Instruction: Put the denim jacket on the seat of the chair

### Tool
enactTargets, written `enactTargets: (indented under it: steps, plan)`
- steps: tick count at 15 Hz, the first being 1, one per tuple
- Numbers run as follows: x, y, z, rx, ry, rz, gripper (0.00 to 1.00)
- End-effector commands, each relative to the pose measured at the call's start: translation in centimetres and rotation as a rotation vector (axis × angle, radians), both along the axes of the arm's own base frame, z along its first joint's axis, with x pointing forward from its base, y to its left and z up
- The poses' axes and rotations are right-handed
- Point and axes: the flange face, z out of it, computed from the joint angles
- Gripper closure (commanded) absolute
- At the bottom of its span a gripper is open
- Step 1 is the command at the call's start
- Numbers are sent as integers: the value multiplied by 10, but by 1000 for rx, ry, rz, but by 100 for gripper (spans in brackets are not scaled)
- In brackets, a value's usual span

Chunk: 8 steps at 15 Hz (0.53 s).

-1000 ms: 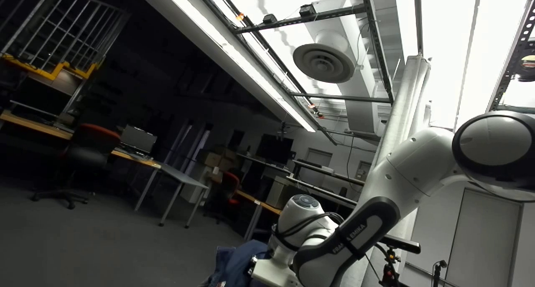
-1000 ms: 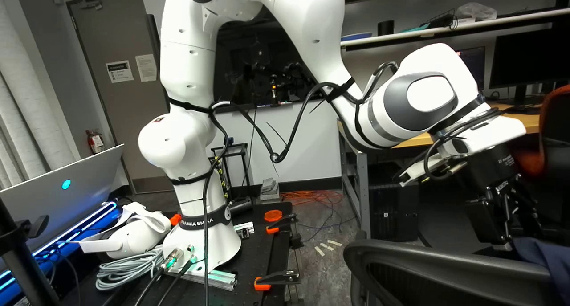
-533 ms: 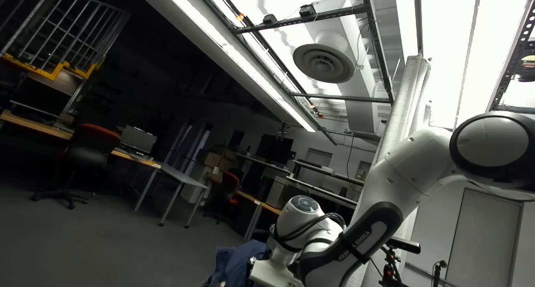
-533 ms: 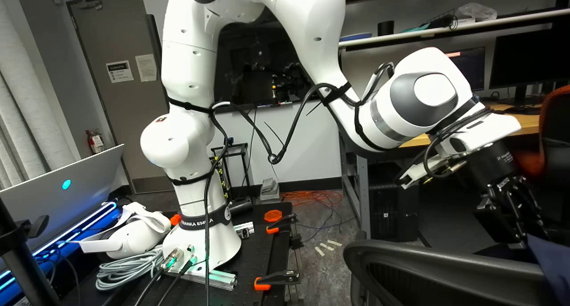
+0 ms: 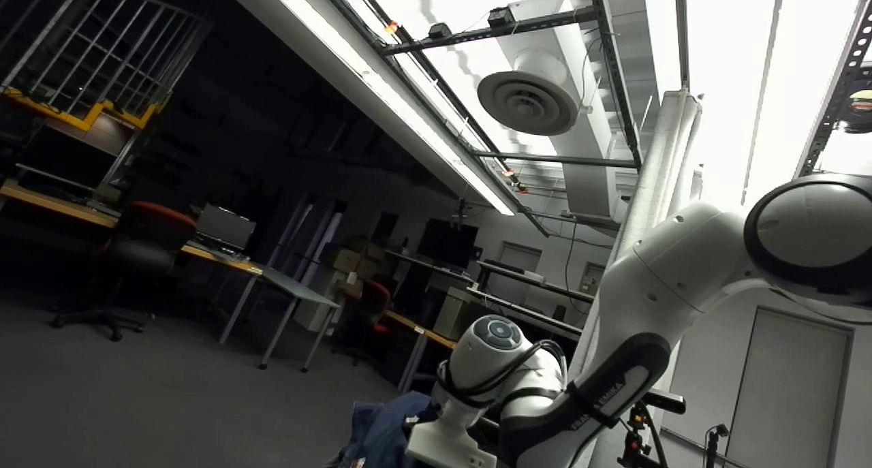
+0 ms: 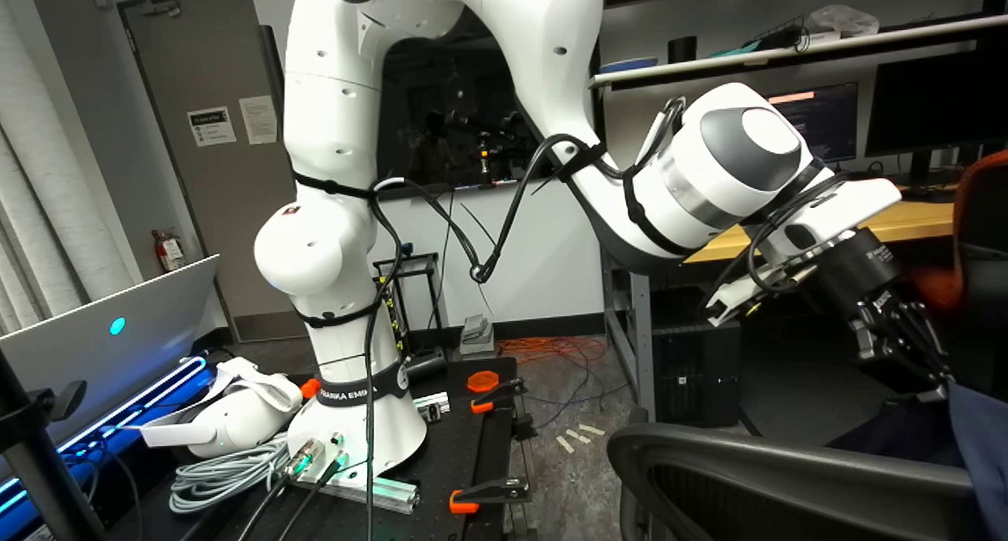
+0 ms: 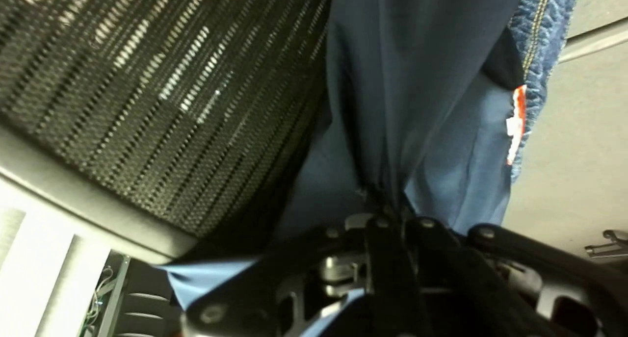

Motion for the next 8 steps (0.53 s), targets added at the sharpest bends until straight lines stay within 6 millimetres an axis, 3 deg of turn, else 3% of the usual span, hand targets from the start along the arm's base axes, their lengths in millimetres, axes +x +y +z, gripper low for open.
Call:
enactTargets:
  steps: [1, 8]
  plan:
    - [-4, 34, 33, -29, -109, 103, 99]
    - [-35, 123, 105, -37, -327, 297, 99]
